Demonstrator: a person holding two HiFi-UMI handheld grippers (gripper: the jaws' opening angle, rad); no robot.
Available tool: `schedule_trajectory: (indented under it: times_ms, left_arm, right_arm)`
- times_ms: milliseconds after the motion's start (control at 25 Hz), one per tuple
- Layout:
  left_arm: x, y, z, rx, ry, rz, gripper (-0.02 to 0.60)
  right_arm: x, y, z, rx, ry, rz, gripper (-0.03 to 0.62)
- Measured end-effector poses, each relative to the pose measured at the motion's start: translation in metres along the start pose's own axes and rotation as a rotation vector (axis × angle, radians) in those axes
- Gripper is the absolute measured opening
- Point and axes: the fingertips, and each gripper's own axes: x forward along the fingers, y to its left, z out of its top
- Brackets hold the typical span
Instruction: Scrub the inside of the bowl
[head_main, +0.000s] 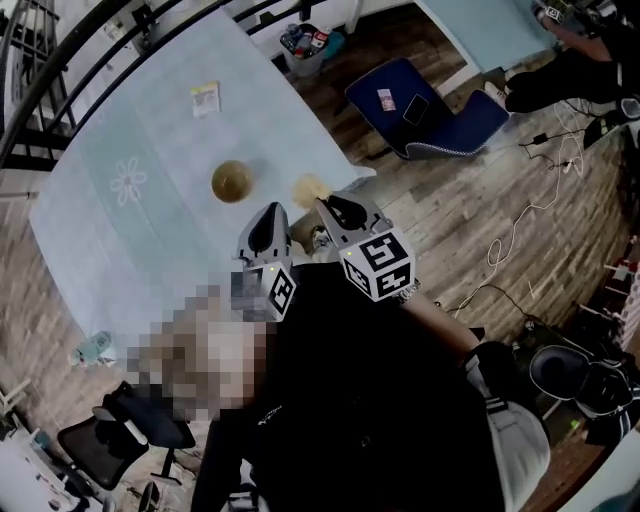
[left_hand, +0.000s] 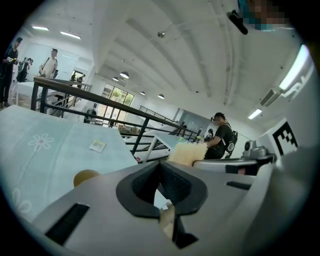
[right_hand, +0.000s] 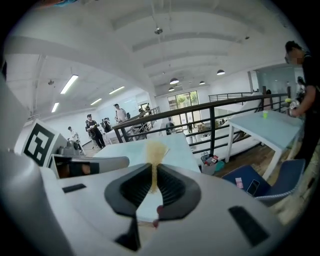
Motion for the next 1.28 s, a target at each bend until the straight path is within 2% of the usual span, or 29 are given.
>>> schedule_trajectory:
  times_ms: [200, 360, 600, 720, 880, 1280]
  left_arm:
    - [0.0, -0.051, 0.012, 0.101, -0.076, -0.086, 0.014]
    - [-0.015, -0.081, 0.033, 0.139, -0.162, -0.151, 0.014]
    - [-0.037, -0.106, 0.05, 0.216, -0.289, -0.161, 0.014]
    - [-0.039, -0.108, 0.041, 0.254, -0.287, -0.173, 0.014]
    - [-0.037, -0.106, 0.04, 0.248, -0.298, -0.174, 0.014]
    - [-0.031, -0.108, 0.036, 0.26, -0.278, -0.174, 0.014]
  right_arm:
    - [-0.033, -0.016, 0.016, 0.023, -0.126, -0.01, 0.038]
    - [-0.059, -0.016, 0.028, 0.016, -0.229, -0.013, 0.038]
    - [-0.086, -0.011, 0.051, -0.04, -0.382, -0.016, 0.038]
    - [-0.088, -0.004, 0.054, -0.041, -0.419, 0.021, 0.038]
    - [-0.085, 0.003, 0.052, -0.055, -0.423, 0.058, 0.038]
    - [-0.087, -0.009, 0.05, -0.036, -0.422, 0.02, 0.037]
